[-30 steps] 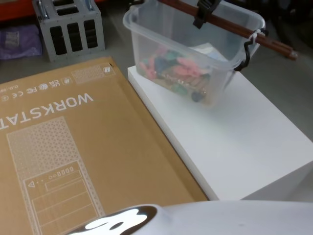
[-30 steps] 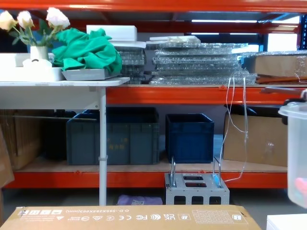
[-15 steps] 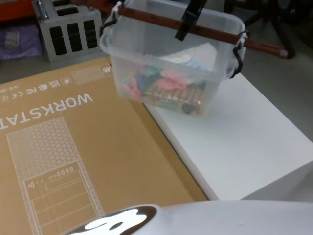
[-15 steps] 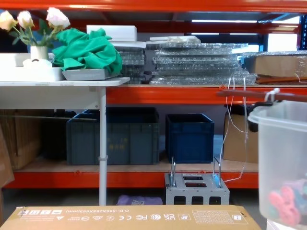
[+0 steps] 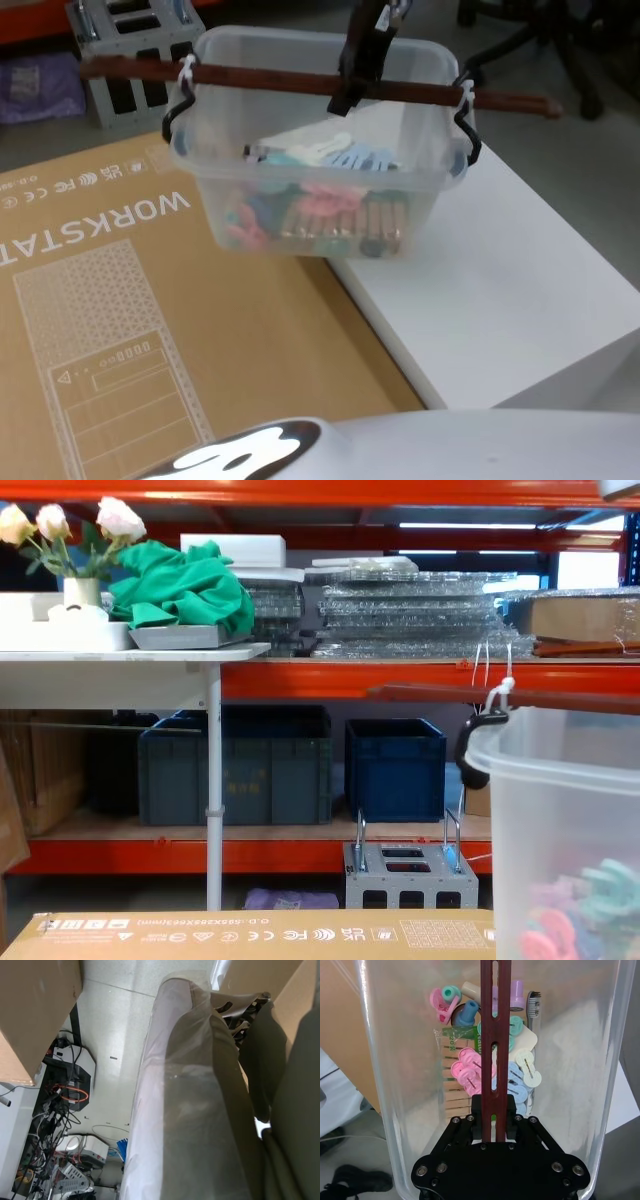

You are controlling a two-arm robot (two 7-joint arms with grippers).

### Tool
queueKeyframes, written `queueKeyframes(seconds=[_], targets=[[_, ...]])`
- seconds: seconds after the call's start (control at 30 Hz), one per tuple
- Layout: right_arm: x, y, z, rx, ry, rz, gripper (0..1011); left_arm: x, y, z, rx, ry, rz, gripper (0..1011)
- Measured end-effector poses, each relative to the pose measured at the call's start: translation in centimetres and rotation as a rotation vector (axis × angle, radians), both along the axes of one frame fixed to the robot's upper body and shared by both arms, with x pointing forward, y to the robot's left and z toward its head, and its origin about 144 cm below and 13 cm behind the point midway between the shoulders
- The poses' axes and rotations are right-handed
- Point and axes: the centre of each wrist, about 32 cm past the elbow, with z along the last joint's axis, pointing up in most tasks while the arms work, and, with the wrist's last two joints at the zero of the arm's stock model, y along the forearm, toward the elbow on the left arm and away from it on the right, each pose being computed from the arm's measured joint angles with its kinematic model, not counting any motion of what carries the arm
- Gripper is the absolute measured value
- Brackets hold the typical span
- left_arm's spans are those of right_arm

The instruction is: Use one hand to grasp the basket and place it at the designated location.

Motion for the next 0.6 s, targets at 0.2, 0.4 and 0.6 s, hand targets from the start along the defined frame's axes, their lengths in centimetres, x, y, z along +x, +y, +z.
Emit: queueKeyframes(seconds=[0.2, 0.4, 0.6], targets=[[-0.3, 0.7, -0.2, -0.004, -0.011, 0.076, 238, 0.0, 0.0, 0.0, 0.000, 0.000, 0.000, 0], [-0.6, 1.3, -0.6, -0.006, -0.019, 0.168, 238, 0.0, 0.0, 0.0, 0.000, 0.000, 0.000, 0], [-1.0, 2.1, -1.0, -0.007, -0.028, 0.259, 238, 0.0, 0.0, 0.0, 0.000, 0.000, 0.000, 0]])
